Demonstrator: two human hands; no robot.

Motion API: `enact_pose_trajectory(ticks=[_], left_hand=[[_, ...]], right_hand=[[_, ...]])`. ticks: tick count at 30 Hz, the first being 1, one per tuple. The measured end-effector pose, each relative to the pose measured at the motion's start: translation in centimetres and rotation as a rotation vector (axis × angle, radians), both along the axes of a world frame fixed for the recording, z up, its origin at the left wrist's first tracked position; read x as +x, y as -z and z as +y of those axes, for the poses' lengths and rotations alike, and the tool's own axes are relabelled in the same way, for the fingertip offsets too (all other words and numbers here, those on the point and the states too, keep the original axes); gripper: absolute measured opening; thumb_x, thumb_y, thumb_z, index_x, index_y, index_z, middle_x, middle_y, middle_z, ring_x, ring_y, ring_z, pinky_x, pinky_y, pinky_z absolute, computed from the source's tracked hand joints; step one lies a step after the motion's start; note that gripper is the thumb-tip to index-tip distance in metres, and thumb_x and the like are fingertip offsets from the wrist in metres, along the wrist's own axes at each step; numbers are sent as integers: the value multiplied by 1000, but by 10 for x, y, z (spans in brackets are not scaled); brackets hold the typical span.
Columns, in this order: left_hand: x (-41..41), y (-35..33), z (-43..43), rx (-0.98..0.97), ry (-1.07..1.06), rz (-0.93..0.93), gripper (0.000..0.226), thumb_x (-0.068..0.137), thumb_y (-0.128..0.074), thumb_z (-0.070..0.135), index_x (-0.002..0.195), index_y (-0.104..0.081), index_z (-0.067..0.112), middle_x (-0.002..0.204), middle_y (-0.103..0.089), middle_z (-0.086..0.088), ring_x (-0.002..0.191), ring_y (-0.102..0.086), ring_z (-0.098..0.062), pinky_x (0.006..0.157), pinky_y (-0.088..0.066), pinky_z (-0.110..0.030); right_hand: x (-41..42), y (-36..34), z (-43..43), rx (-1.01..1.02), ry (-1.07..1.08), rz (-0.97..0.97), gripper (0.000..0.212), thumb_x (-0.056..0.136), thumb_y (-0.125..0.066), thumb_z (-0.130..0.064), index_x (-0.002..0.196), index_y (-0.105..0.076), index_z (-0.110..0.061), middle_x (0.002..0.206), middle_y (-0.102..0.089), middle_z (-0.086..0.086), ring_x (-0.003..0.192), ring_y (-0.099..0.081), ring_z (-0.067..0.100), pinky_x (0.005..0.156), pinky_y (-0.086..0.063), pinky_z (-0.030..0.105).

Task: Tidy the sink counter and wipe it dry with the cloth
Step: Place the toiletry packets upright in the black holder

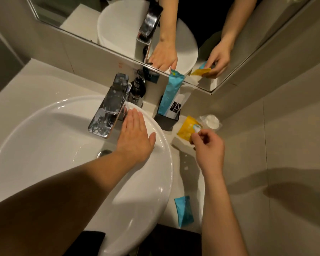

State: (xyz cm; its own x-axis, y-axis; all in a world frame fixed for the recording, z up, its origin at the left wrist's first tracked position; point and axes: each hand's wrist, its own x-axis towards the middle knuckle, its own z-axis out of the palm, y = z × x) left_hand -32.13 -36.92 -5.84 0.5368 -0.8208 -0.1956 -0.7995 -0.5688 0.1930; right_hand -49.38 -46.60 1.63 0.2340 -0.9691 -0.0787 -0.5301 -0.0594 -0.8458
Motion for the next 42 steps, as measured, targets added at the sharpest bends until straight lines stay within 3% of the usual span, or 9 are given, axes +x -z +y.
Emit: enact_pose_trajectory(ticks=[6, 10, 13, 19, 25, 31, 33, 36, 42], left_hand=[[-1, 0, 0, -41, -4, 5, 84, 102, -16, 54, 156, 8, -7, 167, 10, -27, 156, 12, -38, 122, 14, -44], [-1, -3, -1, -45, -20, 17, 84, 103, -16, 55, 156, 11, -4, 167, 13, -25, 156, 13, -36, 118, 19, -43], [0, -3, -1, -57, -25, 29, 84, 102, -17, 55, 156, 12, -4, 168, 13, -24, 156, 14, -36, 118, 18, -42], [2, -2, 0, -79, -13, 21, 84, 102, -17, 55, 156, 11, -4, 167, 11, -25, 156, 12, -37, 123, 12, -44], [2, 2, 0, -109, 0, 18, 84, 102, -18, 54, 156, 9, -5, 167, 9, -27, 157, 9, -37, 127, 5, -46], [2, 4, 0, -106, -9, 19, 85, 101, -18, 56, 156, 9, -3, 168, 8, -25, 157, 9, -36, 128, 1, -47], [2, 5, 0, -101, -11, 24, 85, 101, -19, 56, 157, 9, -2, 168, 8, -24, 157, 8, -36, 128, -3, -48], [3, 5, 0, -108, -16, 26, 85, 101, -19, 56, 157, 8, -2, 169, 7, -24, 157, 7, -36, 128, -4, -48], [3, 6, 0, -108, -19, 29, 86, 101, -19, 57, 157, 8, -1, 169, 6, -23, 157, 7, -35, 128, -4, -48]], right_hand=[[64, -22, -35, -149, -129, -41, 14, 89, -63, -9, 95, -61, -21, 76, -64, 17, 73, -64, 35, 65, -54, 40], [78, -13, -45, -179, -265, 126, 4, 96, -60, -17, 96, -61, -21, 77, -65, 2, 71, -62, 22, 64, -51, 38], [80, -6, -43, -181, -302, 243, 9, 100, -56, -23, 97, -64, -19, 84, -66, -2, 77, -61, 16, 65, -48, 33], [86, 3, -43, -234, -284, 264, 12, 101, -55, -21, 99, -66, -17, 90, -68, 0, 84, -63, 19, 73, -56, 46], [91, 4, -43, -258, -306, 265, 5, 103, -55, -20, 105, -59, -22, 92, -64, -6, 77, -59, 6, 67, -51, 29], [92, 22, -44, -286, -333, 436, 13, 103, -53, -28, 104, -65, -22, 93, -69, 1, 87, -60, 20, 76, -56, 45], [94, 25, -43, -304, -312, 479, 18, 102, -55, -27, 108, -71, -20, 102, -68, 1, 100, -54, 19, 84, -52, 40], [94, 29, -45, -285, -291, 493, 19, 102, -58, -22, 110, -75, -19, 108, -68, 0, 107, -50, 19, 84, -42, 29], [95, 32, -49, -247, -338, 549, 24, 102, -55, -20, 117, -74, -20, 112, -73, 2, 111, -52, 21, 83, -44, 31]])
